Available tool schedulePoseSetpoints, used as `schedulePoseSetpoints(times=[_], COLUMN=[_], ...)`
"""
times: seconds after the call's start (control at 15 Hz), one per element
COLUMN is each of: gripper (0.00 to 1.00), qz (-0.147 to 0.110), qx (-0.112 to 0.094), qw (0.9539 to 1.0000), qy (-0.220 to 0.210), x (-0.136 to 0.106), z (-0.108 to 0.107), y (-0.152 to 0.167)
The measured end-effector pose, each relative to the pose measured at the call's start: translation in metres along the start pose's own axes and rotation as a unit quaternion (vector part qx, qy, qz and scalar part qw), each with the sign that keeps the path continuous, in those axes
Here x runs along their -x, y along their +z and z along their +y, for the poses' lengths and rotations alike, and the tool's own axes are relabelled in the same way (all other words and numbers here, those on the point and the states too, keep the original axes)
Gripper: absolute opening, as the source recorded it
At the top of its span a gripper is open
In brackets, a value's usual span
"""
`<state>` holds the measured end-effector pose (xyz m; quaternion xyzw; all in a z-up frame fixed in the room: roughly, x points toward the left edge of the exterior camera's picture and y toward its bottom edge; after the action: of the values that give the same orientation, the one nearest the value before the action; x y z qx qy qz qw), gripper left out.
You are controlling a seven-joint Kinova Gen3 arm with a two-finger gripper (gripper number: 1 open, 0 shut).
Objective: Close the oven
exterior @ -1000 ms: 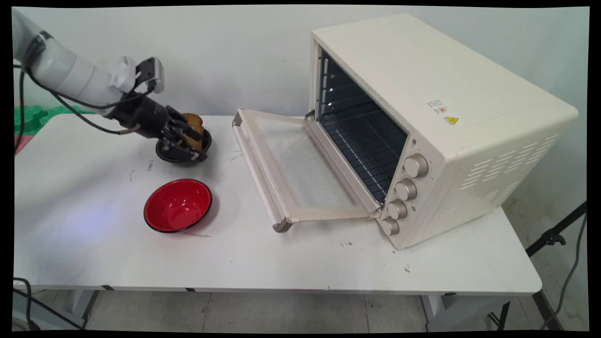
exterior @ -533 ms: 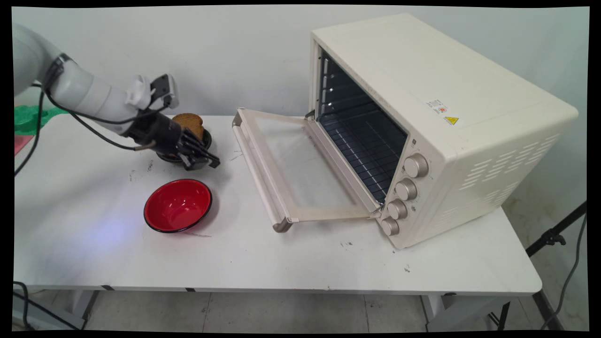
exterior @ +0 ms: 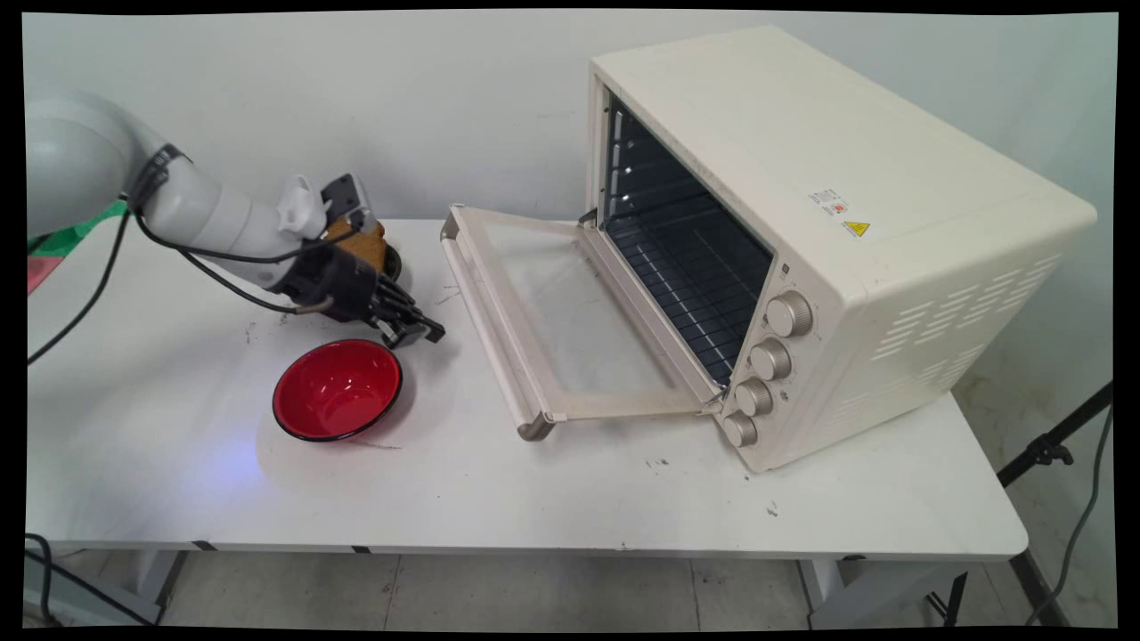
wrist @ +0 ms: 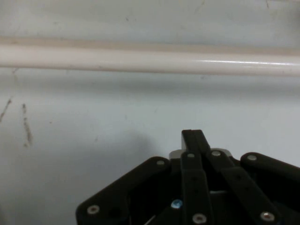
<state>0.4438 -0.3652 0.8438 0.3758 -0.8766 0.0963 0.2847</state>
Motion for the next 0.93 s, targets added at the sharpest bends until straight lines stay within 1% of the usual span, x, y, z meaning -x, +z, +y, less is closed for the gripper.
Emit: schedulePoseSetpoints(times=[0.47,0.67,0.93], gripper=[0.0,0.0,0.0], qz=[0.002,0.003,0.01], qx=[0.0,0.001,0.006], qw=[0.9998,0.9998,0.9999], qy=[-0.021,-0.019,-0.005], x=[-0.007,-0.011,-0.021], z=[0.013,0.016,0.021], y=[0.026,0.034,0.042])
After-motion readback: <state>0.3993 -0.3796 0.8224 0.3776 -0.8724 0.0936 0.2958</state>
